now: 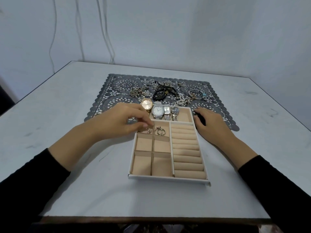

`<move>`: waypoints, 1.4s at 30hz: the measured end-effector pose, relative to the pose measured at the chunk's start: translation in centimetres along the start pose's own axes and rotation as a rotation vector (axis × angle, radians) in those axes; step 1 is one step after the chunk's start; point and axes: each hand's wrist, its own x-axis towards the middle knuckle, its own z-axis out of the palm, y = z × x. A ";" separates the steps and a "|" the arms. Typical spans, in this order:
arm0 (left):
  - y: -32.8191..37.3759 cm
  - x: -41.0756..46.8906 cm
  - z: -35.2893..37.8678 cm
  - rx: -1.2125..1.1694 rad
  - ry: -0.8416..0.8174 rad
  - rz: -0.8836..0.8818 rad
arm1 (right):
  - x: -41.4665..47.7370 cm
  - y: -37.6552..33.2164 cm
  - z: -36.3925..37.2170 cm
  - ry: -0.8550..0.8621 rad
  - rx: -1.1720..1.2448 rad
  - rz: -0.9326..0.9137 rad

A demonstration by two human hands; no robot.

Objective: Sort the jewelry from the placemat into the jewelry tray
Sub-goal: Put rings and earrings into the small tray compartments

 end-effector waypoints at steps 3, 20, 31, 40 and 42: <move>0.1 0.1 0.0 0.018 -0.011 -0.008 | 0.0 0.0 -0.1 -0.005 -0.002 0.000; -0.4 -0.1 -1.1 -0.183 0.201 -0.203 | 0.1 0.2 -0.2 -0.018 0.023 0.028; -5.5 2.2 -0.7 0.046 0.363 -0.376 | 2.5 1.4 -1.0 0.156 0.070 0.055; -9.0 5.8 0.1 0.254 0.101 -0.443 | 8.3 2.0 0.6 0.103 0.053 0.053; -9.5 6.7 0.2 0.273 0.078 -0.443 | 9.6 1.8 1.0 0.089 0.048 0.035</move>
